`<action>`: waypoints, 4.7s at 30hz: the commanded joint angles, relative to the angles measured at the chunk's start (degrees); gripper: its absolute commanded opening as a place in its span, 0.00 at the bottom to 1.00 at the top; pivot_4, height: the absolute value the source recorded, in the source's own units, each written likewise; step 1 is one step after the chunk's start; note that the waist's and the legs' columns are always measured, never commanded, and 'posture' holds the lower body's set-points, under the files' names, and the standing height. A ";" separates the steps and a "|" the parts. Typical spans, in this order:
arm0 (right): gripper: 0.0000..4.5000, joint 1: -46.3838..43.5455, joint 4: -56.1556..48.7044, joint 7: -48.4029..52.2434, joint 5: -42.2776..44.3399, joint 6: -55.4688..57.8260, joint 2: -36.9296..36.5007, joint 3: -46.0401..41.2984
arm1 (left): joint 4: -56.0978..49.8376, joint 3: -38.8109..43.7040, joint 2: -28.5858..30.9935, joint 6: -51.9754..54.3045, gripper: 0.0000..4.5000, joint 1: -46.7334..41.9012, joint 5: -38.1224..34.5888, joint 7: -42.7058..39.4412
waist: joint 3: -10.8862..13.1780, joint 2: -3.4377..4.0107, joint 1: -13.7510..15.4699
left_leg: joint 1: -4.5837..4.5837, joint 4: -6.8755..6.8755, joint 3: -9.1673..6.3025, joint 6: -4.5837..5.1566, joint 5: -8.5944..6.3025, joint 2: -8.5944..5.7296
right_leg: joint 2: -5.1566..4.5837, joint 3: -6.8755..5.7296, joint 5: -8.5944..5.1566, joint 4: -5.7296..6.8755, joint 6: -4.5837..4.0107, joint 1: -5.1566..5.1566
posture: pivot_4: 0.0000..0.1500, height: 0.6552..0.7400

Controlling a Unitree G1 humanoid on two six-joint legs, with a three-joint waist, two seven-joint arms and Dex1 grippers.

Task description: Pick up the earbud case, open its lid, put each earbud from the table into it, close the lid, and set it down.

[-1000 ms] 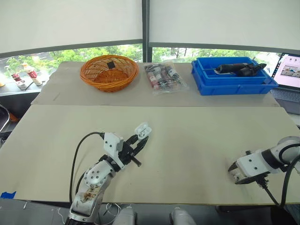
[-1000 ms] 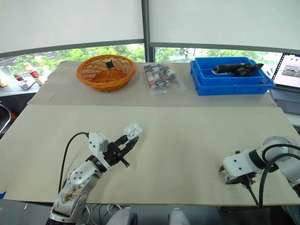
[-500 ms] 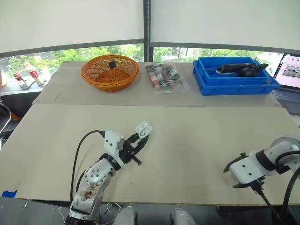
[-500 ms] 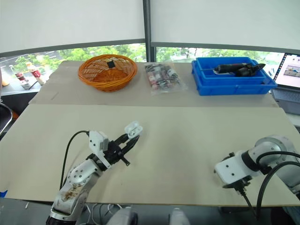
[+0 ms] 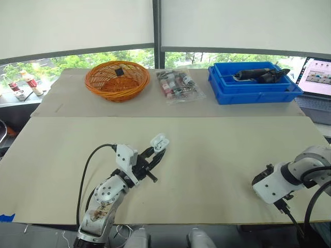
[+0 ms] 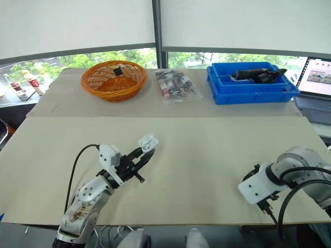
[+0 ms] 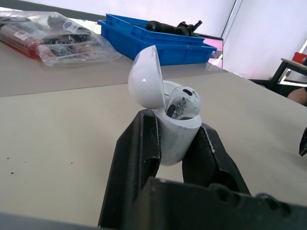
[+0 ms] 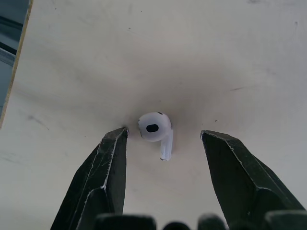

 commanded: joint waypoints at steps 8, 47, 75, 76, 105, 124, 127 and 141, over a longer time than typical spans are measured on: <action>0.60 -0.85 1.16 1.90 0.54 -3.91 1.96 2.55 | -0.97 0.35 0.08 -0.35 0.14 -0.37 -0.27 -0.01 | -0.01 -0.01 -0.05 | 0.01 -0.02 -0.04 0.00 0.00 0.01 | 0.01 -0.01 0.00 0.00 0.00 0.00 | 1.00 1.00; 0.08 -13.84 -27.25 -32.58 41.19 64.84 41.19 -18.10 | -0.03 -0.90 -2.30 2.14 0.14 -5.59 -4.29 -2.39 | 0.03 -0.05 0.34 | 0.11 -0.08 -0.47 0.08 -0.06 -0.02 | -0.03 -0.03 -0.01 0.00 -0.02 0.09 | 1.00 1.00; 0.08 -5.10 -18.94 -42.75 24.20 37.10 48.73 -4.03 | -1.02 -0.40 -1.92 5.93 0.14 -8.99 -7.19 -4.25 | 0.02 -0.05 -0.18 | -0.22 -0.02 -0.45 -0.02 0.01 -0.07 | -0.01 -0.03 0.02 0.16 0.02 -0.35 | 1.00 1.00; 0.08 -4.97 -18.75 -42.52 23.97 36.64 48.44 -3.89 | -1.00 -0.37 -1.93 5.92 0.14 -9.00 -7.16 -4.22 | 0.02 -0.05 -0.18 | -0.22 -0.02 -0.45 -0.02 0.01 -0.08 | -0.01 -0.03 0.02 0.16 0.02 -0.35 | 1.00 1.00; 0.77 -2.35 -31.32 -33.68 42.78 60.00 30.62 -20.30 | 1.59 -2.62 1.24 5.50 0.14 -10.08 -8.72 -12.00 | 0.02 -0.05 0.27 | -0.28 0.01 -0.45 0.00 0.00 -0.08 | -0.03 -0.06 0.02 0.03 0.02 -0.27 | 1.00 1.00; 0.00 -12.98 -24.13 -18.34 46.81 64.70 20.16 -10.17 | 12.78 -12.43 4.28 2.32 0.14 -20.33 -9.17 -35.25 | 0.05 -0.03 0.14 | -0.32 0.07 -0.18 0.04 -0.02 -0.07 | 0.00 -0.09 0.02 -0.02 0.02 -0.25 | 1.00 1.00; 0.00 -12.47 -26.80 -16.45 50.69 68.16 18.11 -11.20 | 14.10 -11.49 3.36 2.03 0.14 -20.95 -8.45 -33.90 | 0.05 -0.03 0.40 | -0.34 0.12 -0.26 0.04 -0.02 -0.08 | -0.02 -0.10 0.02 -0.02 0.02 -0.23 | 1.00 1.00; 0.00 -3.65 -32.99 -21.07 57.67 72.81 14.75 -19.02 | 15.78 -8.88 1.71 16.05 0.14 -23.77 -12.02 -29.21 | 0.06 -0.05 0.51 | -0.32 0.12 -0.27 0.04 -0.02 -0.07 | 0.01 -0.12 0.02 0.02 0.02 -0.23 | 1.00 1.00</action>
